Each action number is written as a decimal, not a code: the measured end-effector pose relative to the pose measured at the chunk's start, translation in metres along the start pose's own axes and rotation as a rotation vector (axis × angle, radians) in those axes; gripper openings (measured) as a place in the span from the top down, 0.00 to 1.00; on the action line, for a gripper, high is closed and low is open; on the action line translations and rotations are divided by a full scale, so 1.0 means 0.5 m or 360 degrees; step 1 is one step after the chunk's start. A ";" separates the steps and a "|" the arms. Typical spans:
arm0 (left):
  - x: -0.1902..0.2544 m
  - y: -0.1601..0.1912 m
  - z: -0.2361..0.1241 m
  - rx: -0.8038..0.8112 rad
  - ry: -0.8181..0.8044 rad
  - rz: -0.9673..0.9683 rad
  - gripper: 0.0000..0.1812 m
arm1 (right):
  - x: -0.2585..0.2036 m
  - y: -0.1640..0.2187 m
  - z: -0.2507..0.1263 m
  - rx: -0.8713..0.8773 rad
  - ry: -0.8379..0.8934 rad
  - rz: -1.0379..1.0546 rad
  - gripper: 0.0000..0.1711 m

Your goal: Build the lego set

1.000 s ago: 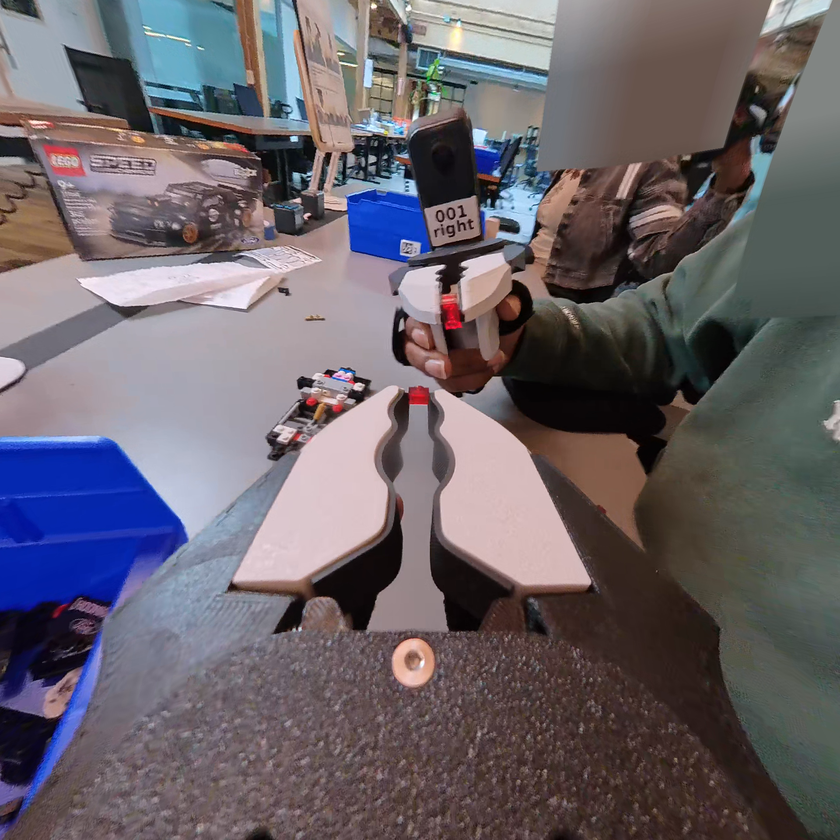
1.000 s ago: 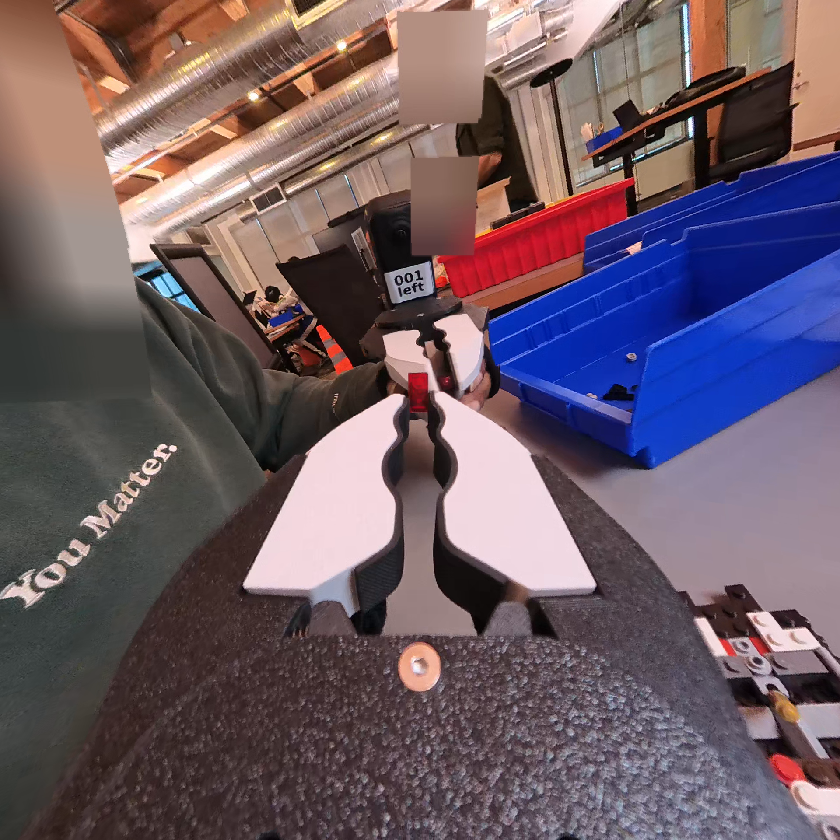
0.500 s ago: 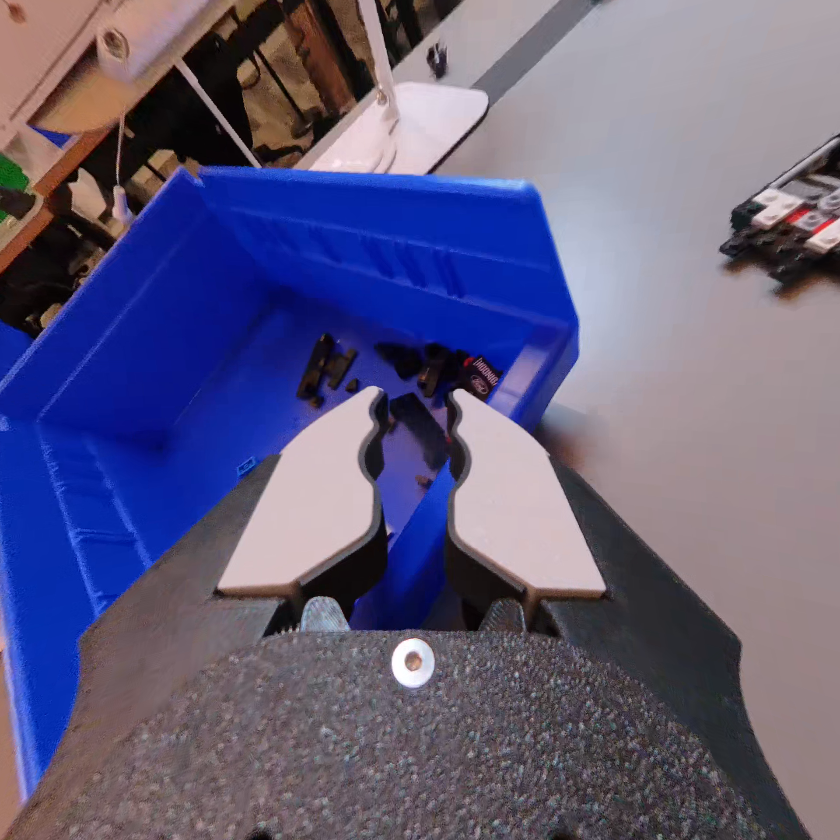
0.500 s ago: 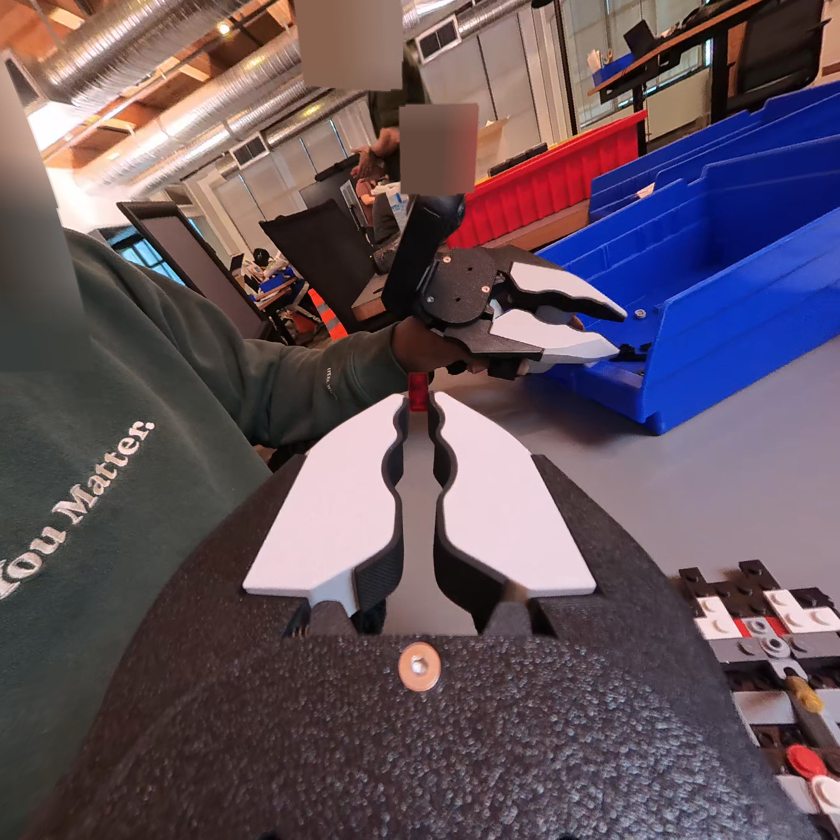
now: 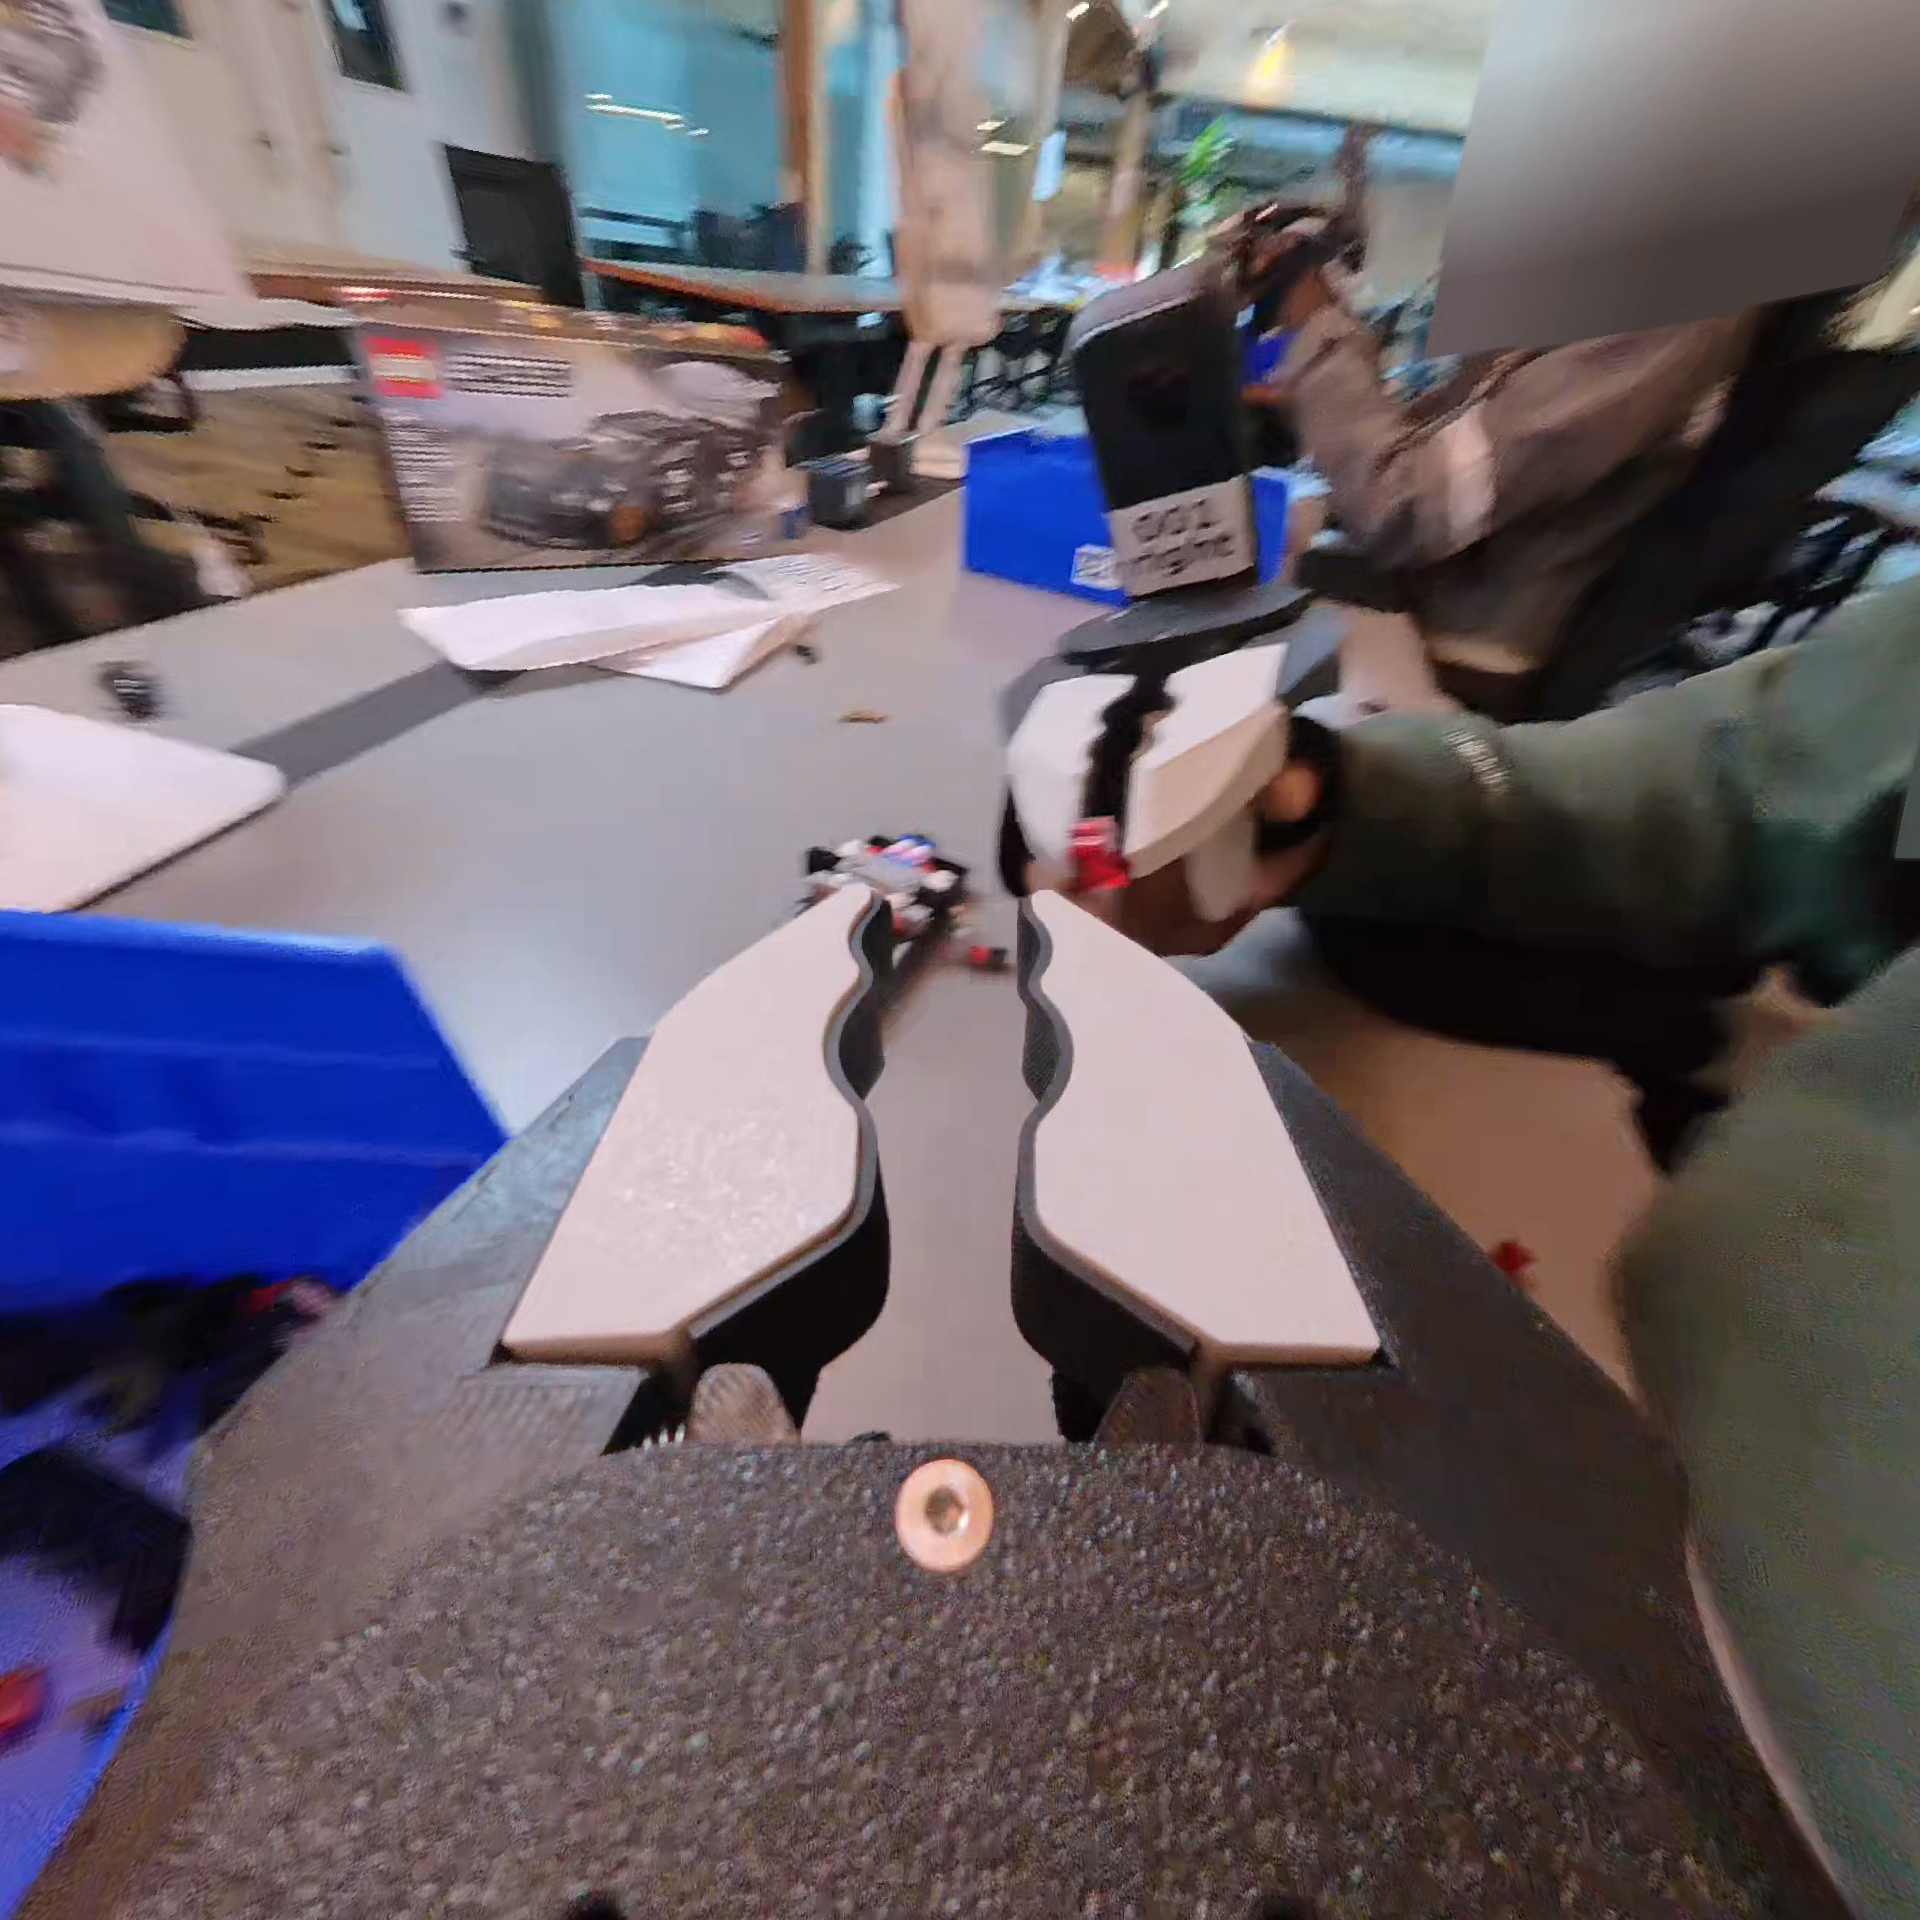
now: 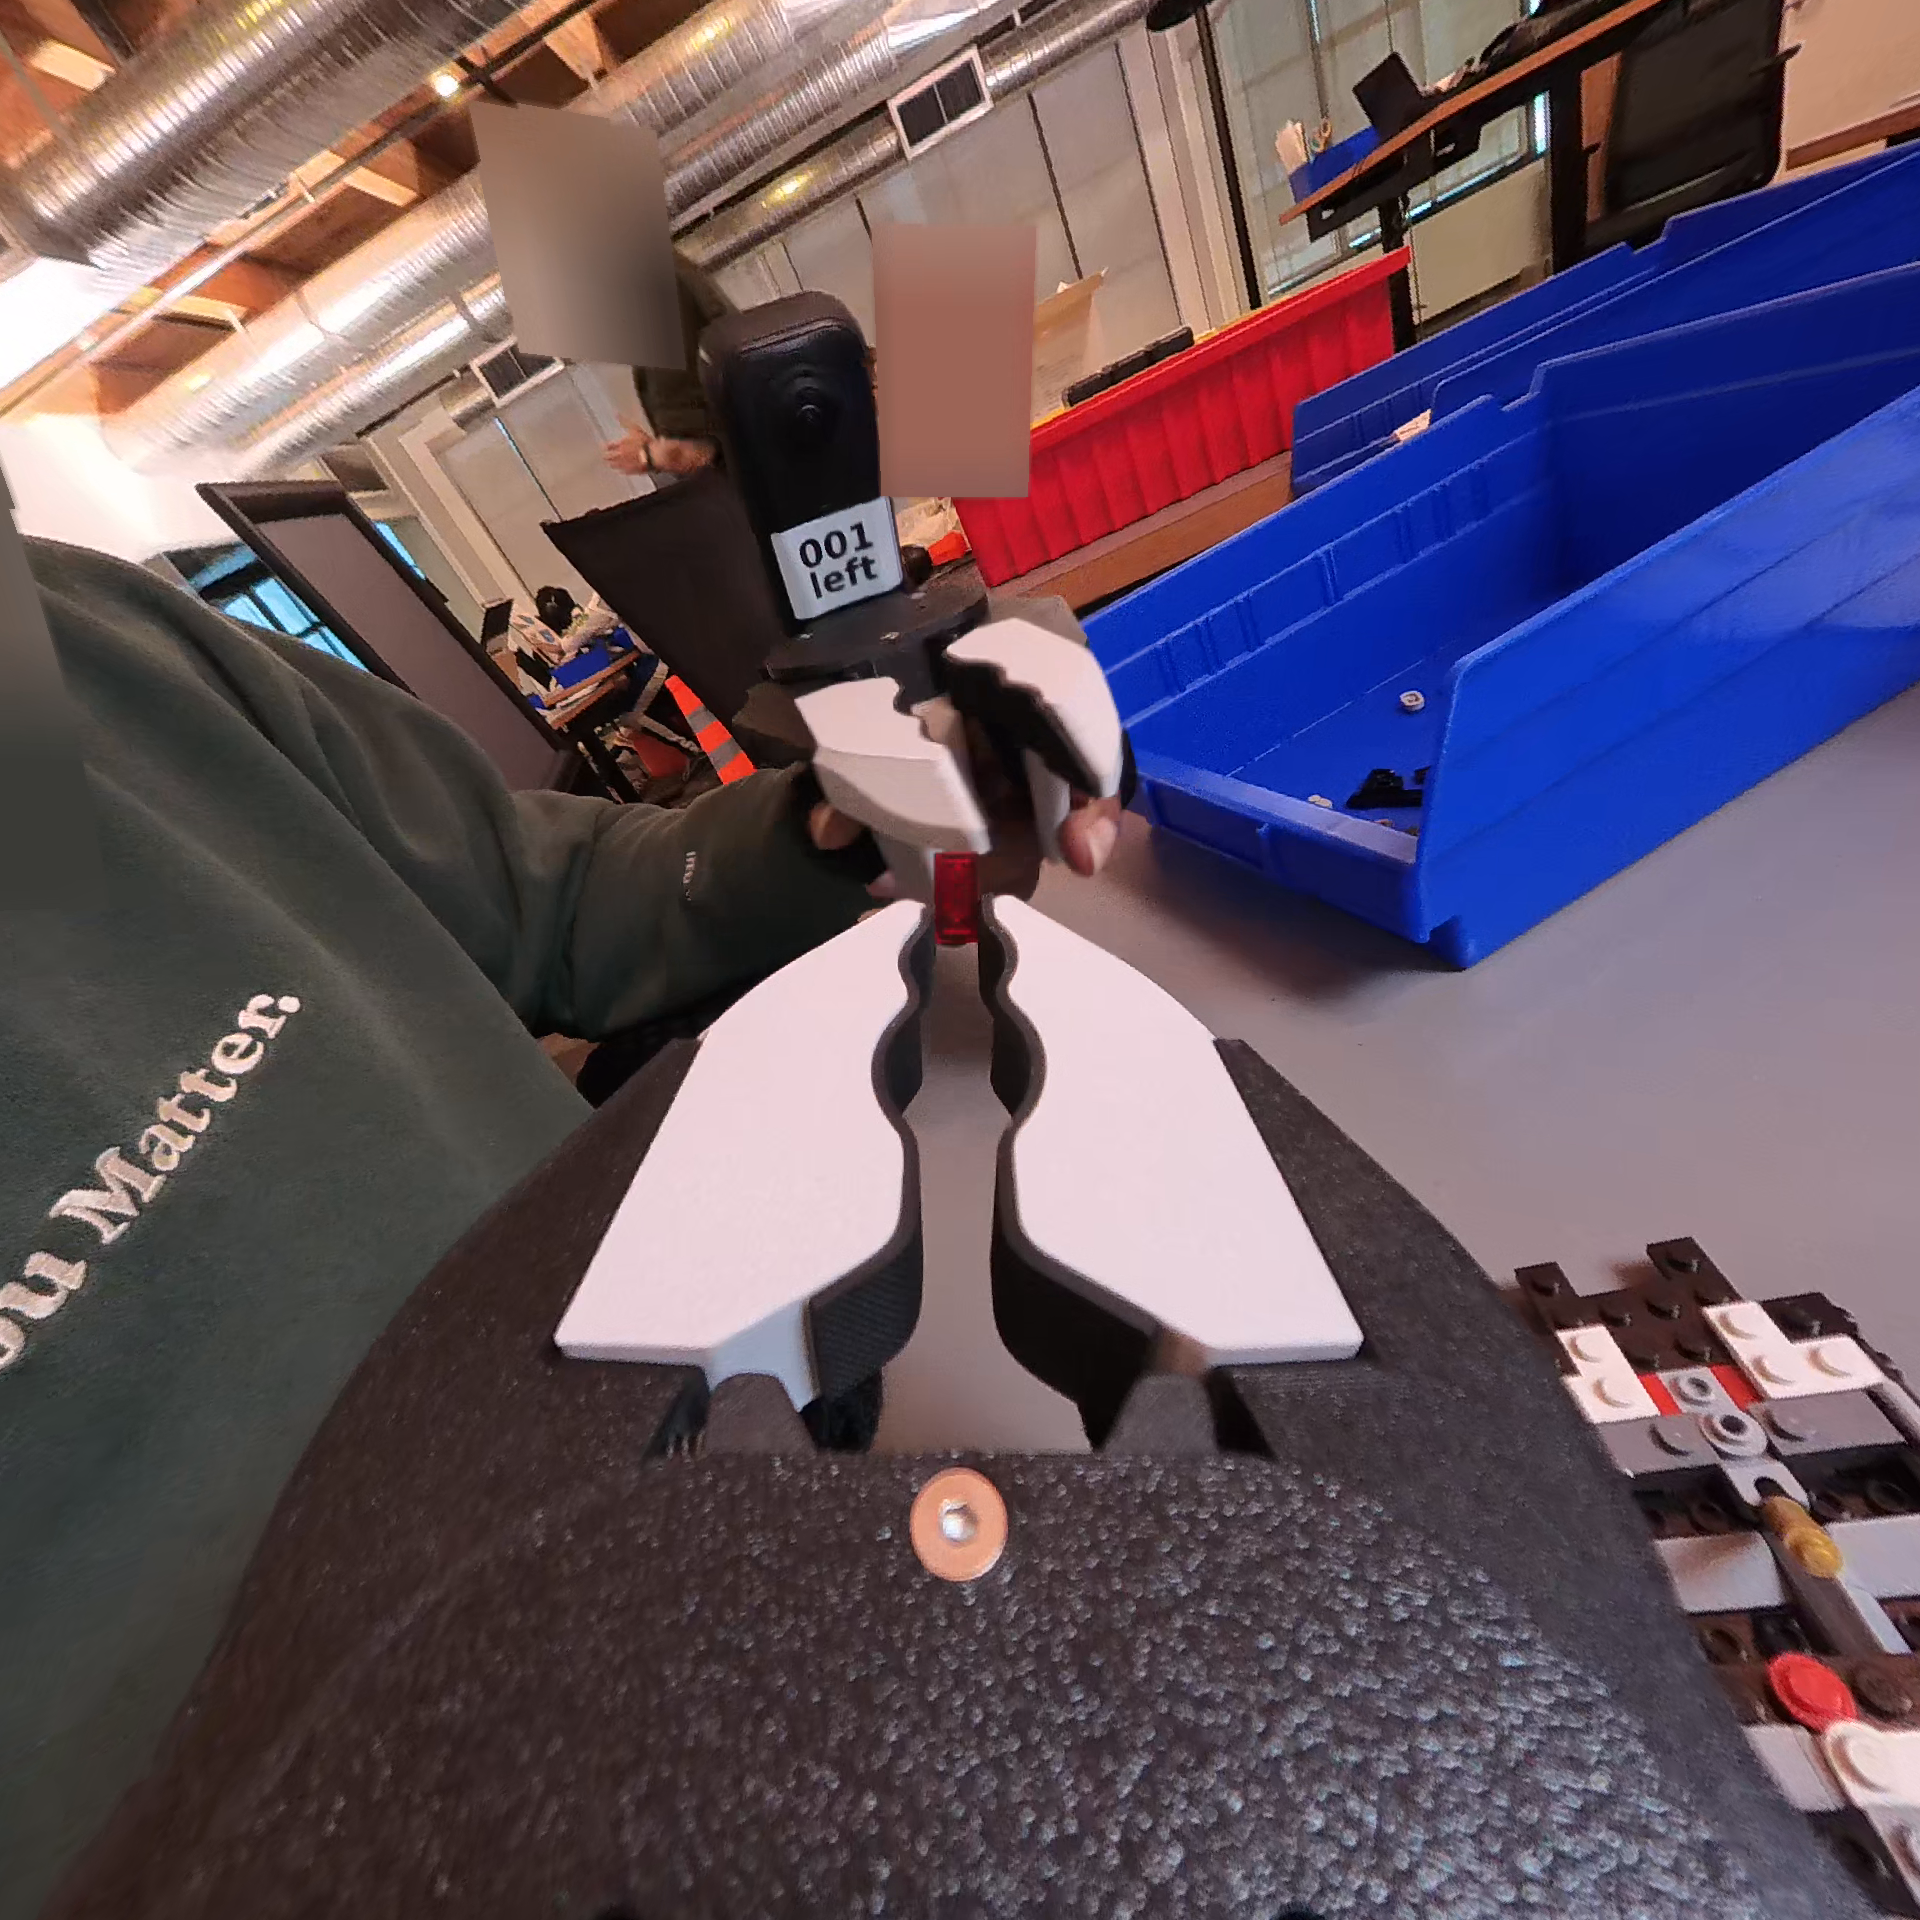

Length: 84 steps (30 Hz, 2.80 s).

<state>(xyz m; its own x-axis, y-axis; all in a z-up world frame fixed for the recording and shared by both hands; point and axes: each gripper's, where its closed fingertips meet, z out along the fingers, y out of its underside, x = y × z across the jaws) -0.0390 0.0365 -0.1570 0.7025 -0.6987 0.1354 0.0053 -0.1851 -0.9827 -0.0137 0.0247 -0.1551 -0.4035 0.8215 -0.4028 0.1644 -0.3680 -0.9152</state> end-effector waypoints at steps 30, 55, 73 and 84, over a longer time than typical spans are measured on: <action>0.101 0.005 -0.002 -0.0192 0.0278 0.0237 0.95 | -0.060 -0.016 0.010 0.0157 -0.0313 0.0088 0.97; 0.105 0.058 0.005 -0.0334 0.0329 0.0382 0.95 | -0.035 0.083 0.025 -0.0489 0.0089 -0.0680 0.95; 0.113 0.093 0.004 -0.0471 0.0367 0.0475 0.96 | -0.041 0.105 0.018 -0.0615 0.0072 -0.0714 0.96; 0.119 0.043 0.001 -0.0215 0.0423 0.0291 0.96 | -0.059 0.054 0.011 -0.0288 -0.0079 -0.0489 0.96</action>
<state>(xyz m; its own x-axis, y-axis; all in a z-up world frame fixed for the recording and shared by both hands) 0.0033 -0.0089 -0.1700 0.4732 -0.8810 0.0046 -0.2100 -0.1178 -0.9706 -0.0024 -0.0119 -0.1678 -0.5014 0.8580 -0.1114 0.1835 -0.0204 -0.9828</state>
